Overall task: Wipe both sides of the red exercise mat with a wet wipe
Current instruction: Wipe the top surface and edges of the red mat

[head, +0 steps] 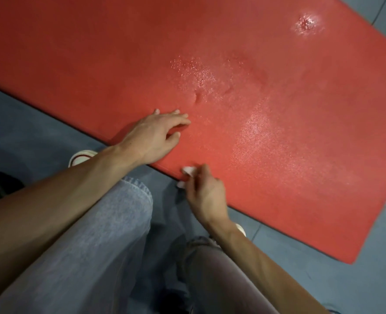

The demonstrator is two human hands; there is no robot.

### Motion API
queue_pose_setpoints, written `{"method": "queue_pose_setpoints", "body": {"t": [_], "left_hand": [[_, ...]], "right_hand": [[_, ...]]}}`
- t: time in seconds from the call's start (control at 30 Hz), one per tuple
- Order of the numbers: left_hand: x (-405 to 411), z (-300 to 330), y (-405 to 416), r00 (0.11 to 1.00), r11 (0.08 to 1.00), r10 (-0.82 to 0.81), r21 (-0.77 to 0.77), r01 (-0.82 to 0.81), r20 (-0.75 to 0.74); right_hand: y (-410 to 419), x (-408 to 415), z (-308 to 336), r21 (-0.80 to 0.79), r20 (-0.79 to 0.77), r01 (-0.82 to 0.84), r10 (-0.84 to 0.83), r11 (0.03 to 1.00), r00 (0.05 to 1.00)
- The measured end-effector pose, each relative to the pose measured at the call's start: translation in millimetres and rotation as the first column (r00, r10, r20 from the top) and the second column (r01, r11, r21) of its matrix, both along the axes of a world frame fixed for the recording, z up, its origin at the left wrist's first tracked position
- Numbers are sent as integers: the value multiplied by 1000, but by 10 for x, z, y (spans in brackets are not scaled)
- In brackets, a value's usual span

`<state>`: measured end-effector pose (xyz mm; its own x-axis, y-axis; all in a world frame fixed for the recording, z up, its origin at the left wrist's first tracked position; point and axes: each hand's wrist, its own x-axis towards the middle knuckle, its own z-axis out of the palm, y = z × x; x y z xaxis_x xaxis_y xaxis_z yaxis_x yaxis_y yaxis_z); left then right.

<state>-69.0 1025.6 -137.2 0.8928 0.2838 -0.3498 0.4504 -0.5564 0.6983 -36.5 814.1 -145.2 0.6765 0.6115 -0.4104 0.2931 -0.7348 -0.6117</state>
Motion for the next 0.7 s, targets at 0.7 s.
{"method": "queue_pose_setpoints", "body": {"t": [0.7], "left_hand": [[-356,-77,313,888,891,454,-15,-455,69]], "right_hand": [[641,-179,5,32,-140,-86,89,996,986]]}}
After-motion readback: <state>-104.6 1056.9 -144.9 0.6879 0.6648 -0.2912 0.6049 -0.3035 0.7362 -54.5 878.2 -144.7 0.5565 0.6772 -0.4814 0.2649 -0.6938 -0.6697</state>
